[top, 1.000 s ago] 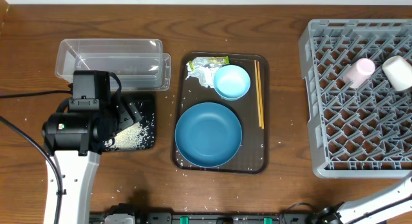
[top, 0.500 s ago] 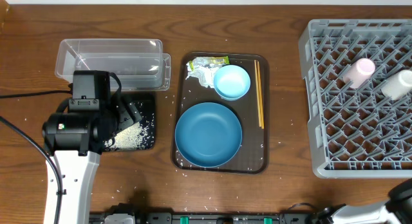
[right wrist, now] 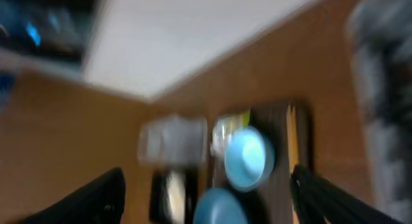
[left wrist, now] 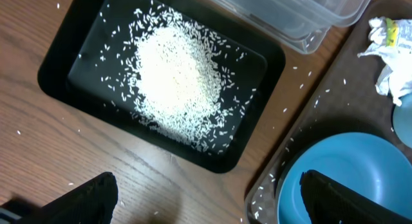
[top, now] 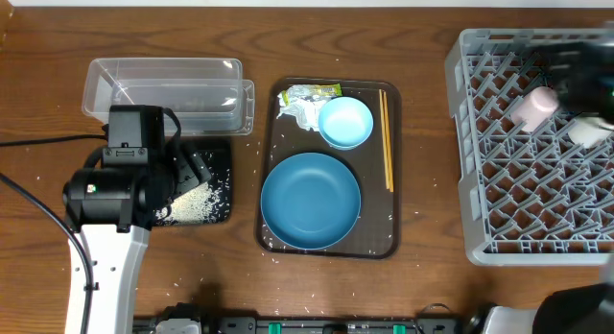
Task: Sort waste into correct bins and load items into the dishwasher rack
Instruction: 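Release the cup and reach the right gripper to the teal plate rim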
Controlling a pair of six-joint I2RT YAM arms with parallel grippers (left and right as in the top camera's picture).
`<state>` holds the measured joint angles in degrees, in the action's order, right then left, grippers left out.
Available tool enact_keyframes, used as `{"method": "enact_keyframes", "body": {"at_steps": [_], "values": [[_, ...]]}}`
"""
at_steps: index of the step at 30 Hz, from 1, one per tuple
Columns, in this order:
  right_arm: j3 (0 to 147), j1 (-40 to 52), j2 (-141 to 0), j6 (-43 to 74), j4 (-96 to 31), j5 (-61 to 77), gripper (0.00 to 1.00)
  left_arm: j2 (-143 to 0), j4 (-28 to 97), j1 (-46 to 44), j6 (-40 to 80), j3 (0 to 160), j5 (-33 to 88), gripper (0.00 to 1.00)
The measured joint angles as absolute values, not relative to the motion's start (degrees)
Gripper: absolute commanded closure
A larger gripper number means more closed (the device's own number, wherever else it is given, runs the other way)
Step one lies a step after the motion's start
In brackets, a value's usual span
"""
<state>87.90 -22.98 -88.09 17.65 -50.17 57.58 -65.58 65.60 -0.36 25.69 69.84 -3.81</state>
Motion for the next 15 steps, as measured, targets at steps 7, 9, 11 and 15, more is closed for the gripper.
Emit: {"method": "enact_keyframes", "body": {"at_steps": [7,9,11,15], "values": [[87.70,5.43,-88.73,14.52,-59.07,33.19,0.22,-65.58,65.65,-0.36,25.69,69.84,-3.79,0.07],[87.70,13.32,-89.38,14.26,-59.75,26.70,0.22,-65.58,65.60,-0.36,25.69,69.84,-3.79,0.07],[87.70,20.36,-90.21,14.22,-60.16,20.99,0.21,-65.58,65.63,-0.36,25.67,69.84,-3.81,0.07],[87.70,32.84,-92.84,15.20,-60.34,12.40,0.20,-65.58,65.63,-0.36,25.67,69.84,-3.81,0.07]]}}
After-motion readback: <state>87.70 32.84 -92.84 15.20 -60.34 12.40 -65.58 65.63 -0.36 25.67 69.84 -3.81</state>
